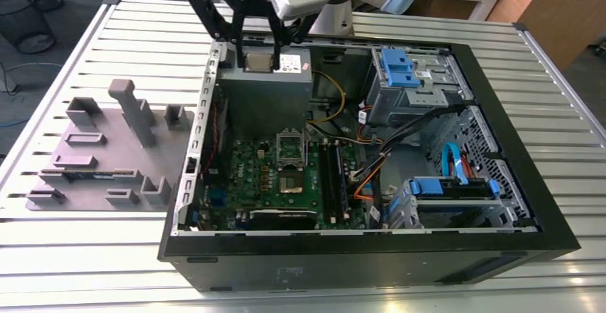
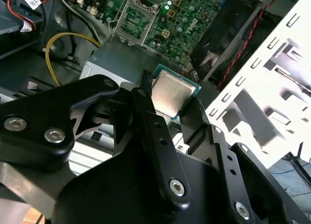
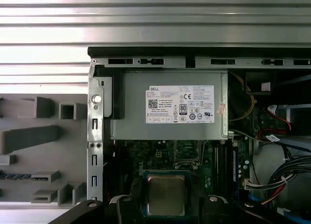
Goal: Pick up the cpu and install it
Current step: 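Pick up the cpu and move it towards the insertion slot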
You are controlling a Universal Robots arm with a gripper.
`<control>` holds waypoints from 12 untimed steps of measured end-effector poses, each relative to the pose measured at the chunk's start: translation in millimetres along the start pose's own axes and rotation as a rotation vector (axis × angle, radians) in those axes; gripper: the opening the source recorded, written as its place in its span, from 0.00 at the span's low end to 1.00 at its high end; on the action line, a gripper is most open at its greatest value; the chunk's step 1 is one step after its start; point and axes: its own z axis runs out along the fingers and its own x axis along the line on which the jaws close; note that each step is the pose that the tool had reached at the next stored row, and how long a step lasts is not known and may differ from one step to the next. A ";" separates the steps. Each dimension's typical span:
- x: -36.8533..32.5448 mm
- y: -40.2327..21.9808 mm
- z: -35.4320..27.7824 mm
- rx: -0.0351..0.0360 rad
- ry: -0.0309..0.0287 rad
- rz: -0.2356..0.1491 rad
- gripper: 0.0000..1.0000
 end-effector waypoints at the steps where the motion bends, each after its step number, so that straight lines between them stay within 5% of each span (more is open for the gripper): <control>1: -1.8 0.0 0.1 0.0000 0.0000 0.000 0.47; 12: -24.4 0.5 0.4 0.0000 0.0000 0.000 0.47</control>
